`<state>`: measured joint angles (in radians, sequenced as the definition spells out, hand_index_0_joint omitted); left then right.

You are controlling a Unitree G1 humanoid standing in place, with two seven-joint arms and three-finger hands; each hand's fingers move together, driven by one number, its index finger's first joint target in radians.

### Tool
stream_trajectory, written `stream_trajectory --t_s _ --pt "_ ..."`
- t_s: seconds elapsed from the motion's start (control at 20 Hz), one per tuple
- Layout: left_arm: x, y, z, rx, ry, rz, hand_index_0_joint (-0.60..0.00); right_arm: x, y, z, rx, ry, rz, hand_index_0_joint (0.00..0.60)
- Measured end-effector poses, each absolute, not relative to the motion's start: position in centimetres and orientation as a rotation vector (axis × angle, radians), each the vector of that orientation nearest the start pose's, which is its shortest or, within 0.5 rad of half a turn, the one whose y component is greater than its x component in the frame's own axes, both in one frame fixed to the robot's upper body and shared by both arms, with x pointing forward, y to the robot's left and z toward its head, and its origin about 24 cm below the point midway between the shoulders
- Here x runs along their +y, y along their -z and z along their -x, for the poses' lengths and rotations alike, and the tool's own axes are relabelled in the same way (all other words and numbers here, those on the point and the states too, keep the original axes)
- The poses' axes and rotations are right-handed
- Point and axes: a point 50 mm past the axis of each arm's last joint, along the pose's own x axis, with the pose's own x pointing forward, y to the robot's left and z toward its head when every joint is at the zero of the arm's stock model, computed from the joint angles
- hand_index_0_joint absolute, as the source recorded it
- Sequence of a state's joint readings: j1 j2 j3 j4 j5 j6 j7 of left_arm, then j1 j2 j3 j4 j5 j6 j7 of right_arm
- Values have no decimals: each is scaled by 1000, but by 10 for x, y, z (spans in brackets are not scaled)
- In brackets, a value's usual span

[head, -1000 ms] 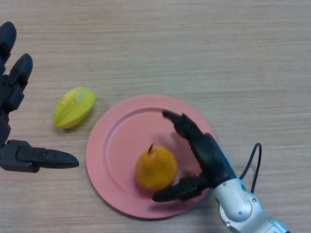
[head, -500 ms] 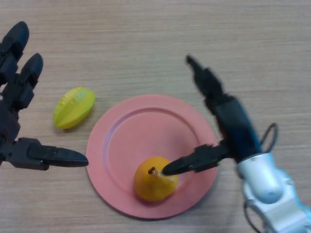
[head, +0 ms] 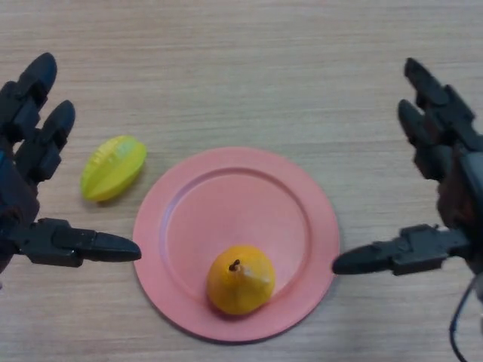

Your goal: Pick up the yellow pear and place it on the plate

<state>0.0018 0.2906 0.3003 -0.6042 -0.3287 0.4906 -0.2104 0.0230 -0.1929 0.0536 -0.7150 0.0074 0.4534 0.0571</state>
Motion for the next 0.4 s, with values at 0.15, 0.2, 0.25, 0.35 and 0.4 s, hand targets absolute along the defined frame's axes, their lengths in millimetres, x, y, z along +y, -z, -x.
stream_trajectory --t_s 0.15,0.2,0.25,0.35,0.4 --pt "215 -162 -224 -193 147 -65 0 -159 -152 -215 -185 -145 213 0" --pt "214 -162 -224 -193 159 -67 0 -162 -153 -214 -186 -132 218 0" --pt "214 -162 -224 -192 162 -67 0 -165 -156 -213 -197 -114 224 0" --pt "214 -162 -224 -192 164 -68 0 -167 -156 -213 -188 -106 228 0" --pt "214 -162 -224 -191 164 -68 0 -166 -155 -213 -174 -108 227 0"
